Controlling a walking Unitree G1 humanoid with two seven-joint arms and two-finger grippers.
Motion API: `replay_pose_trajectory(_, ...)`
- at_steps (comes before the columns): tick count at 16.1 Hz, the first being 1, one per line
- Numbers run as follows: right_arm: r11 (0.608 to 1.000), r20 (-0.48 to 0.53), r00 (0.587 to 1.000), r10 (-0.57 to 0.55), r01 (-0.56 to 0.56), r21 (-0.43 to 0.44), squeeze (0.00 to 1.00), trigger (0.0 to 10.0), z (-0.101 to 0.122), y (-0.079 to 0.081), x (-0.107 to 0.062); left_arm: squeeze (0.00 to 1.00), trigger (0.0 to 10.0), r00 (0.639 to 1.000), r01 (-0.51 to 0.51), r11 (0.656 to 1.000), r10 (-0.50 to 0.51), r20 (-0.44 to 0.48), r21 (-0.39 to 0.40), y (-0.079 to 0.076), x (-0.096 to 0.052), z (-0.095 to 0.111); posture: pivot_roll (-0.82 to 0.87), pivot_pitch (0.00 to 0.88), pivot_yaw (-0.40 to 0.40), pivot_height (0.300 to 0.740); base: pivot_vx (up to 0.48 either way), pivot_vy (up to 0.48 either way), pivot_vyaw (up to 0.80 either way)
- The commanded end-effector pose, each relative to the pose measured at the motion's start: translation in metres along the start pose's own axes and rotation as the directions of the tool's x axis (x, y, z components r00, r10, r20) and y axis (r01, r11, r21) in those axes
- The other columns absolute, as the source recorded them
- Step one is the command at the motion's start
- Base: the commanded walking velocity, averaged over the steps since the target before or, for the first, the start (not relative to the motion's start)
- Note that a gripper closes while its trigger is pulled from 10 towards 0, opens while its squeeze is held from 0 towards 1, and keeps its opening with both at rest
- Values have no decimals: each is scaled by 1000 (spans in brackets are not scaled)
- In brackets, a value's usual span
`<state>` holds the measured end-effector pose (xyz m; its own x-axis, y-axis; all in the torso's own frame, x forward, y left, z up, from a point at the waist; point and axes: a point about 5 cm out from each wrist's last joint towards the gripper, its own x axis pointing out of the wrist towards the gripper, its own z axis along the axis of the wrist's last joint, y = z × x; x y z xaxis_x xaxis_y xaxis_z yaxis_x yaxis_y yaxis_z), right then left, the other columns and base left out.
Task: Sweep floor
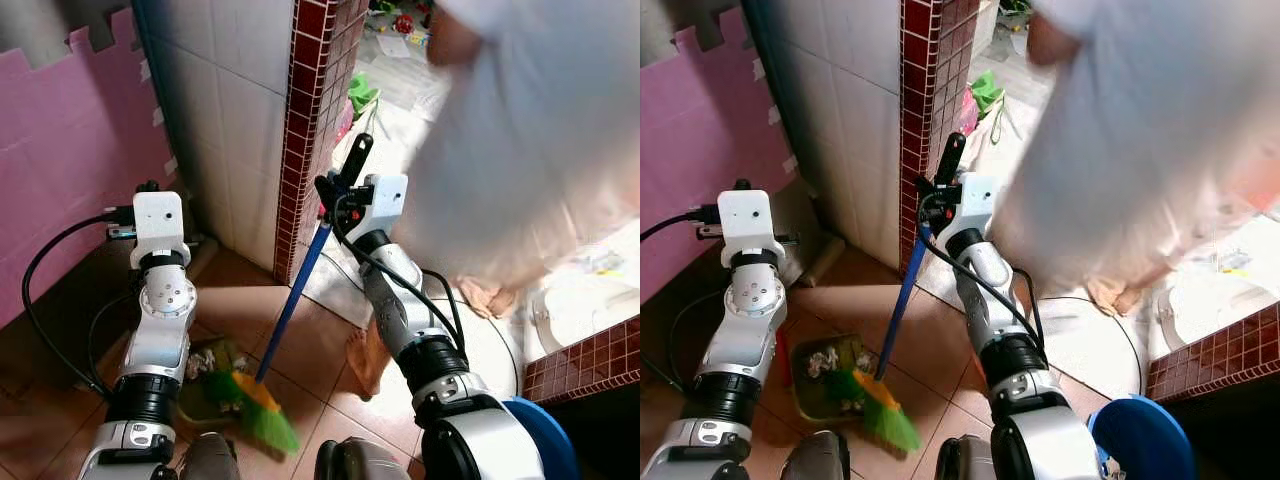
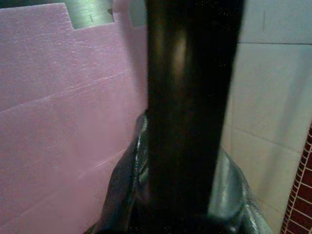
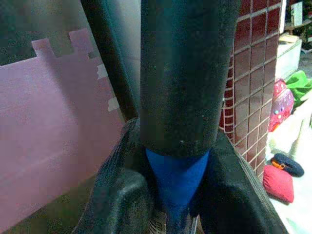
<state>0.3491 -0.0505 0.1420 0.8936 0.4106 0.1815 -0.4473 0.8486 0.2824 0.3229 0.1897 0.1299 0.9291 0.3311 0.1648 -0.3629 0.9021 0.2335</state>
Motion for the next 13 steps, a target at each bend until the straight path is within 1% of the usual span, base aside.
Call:
replay_pose_trajectory(1, 1000, 66, 998, 15, -15, 1, 0, 10000, 14, 10, 10, 0, 10000, 998, 14, 1000, -15, 56, 10, -2, 2, 13, 22, 28, -70, 740, 0, 0, 0)
replay_pose_trajectory(3, 999, 85, 996, -13, 16, -36, 0, 10000, 18, 1, 6, 0, 10000, 998, 30, 1000, -30, 58, 3, -5, 3, 15, 24, 16, -59, 740, 0, 0, 0)
replay_pose_trajectory(5, 990, 133, 990, -42, 59, -130, 0, 10000, 29, -13, -2, 0, 10000, 996, 58, 998, -57, 62, -9, -9, 2, 17, 24, 0, -38, 740, 0, 0, 0)
replay_pose_trajectory(6, 986, 146, 988, -56, 77, -149, 0, 10000, 32, -17, -4, 0, 10000, 996, 63, 998, -62, 59, -15, -9, 1, 17, 23, 0, -31, 740, 0, 0, 0)
replay_pose_trajectory(7, 979, 165, 982, -90, 118, -169, 0, 10000, 35, -26, -10, 0, 10000, 995, 80, 997, -78, 64, -20, -10, -1, 18, 20, 0, -17, 740, 0, 0, 0)
replay_pose_trajectory(8, 969, 185, 973, -138, 172, -180, 0, 10000, 38, -36, -18, 0, 10000, 992, 109, 993, -106, 72, -46, -13, -6, 19, 14, 0, -7, 740, 0, 0, 0)
replay_pose_trajectory(11, 955, 192, 963, -188, 225, -192, 0, 10000, 38, -46, -27, 0, 10000, 986, 147, 987, -142, 84, -57, -17, -10, 19, 4, 0, 4, 740, 0, 0, 0)
replay_pose_trajectory(12, 936, 179, 955, -237, 274, -223, 0, 10000, 33, -56, -35, 0, 10000, 982, 177, 982, -171, 83, -69, -24, -10, 20, -3, 0, 12, 740, 0, 0, 0)
replay_pose_trajectory(13, 930, 173, 954, -246, 283, -236, 0, 10000, 32, -58, -37, 0, 10000, 979, 192, 979, -186, 89, -69, -26, -10, 21, -4, 0, 12, 740, 0, 0, 0)
